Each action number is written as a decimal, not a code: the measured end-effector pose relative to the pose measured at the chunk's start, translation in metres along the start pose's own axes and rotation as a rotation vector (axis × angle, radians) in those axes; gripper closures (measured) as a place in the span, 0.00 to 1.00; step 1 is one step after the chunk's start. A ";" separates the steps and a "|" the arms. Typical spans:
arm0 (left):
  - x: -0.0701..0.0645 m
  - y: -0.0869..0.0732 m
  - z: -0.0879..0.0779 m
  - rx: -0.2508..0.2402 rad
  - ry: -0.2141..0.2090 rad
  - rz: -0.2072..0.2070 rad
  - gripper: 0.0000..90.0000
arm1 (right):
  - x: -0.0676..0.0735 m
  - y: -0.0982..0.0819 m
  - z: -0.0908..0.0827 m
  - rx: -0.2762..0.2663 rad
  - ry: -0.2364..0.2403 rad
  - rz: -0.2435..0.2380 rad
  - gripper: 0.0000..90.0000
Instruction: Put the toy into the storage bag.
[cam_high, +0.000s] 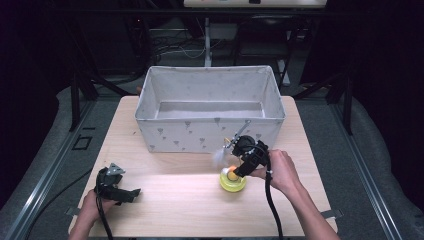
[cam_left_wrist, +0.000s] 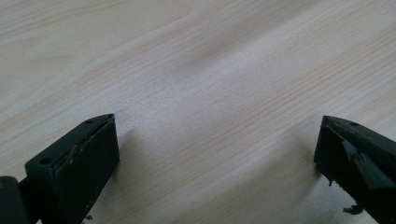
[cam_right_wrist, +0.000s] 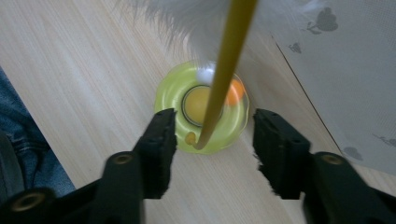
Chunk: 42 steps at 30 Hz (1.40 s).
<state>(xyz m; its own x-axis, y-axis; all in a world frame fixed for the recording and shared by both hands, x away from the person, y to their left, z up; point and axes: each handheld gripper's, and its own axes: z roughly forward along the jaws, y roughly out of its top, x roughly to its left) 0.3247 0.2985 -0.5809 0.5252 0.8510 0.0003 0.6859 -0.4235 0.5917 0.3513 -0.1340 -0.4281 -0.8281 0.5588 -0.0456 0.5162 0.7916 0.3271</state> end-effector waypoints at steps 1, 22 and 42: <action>0.000 0.000 0.000 0.000 0.000 0.000 0.00 | 0.000 0.001 0.000 0.006 0.000 -0.004 0.61; 0.000 0.000 0.000 0.000 -0.001 0.001 0.00 | 0.008 0.014 -0.014 0.012 0.003 -0.041 0.98; 0.000 0.000 0.000 -0.001 -0.002 0.002 0.00 | 0.004 0.023 -0.036 -0.034 -0.005 -0.041 0.98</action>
<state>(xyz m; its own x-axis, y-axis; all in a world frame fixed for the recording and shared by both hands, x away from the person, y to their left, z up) 0.3247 0.2987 -0.5811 0.5277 0.8494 -0.0004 0.6842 -0.4248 0.5928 0.3521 -0.1230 -0.3868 -0.8472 0.5273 -0.0646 0.4740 0.8052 0.3563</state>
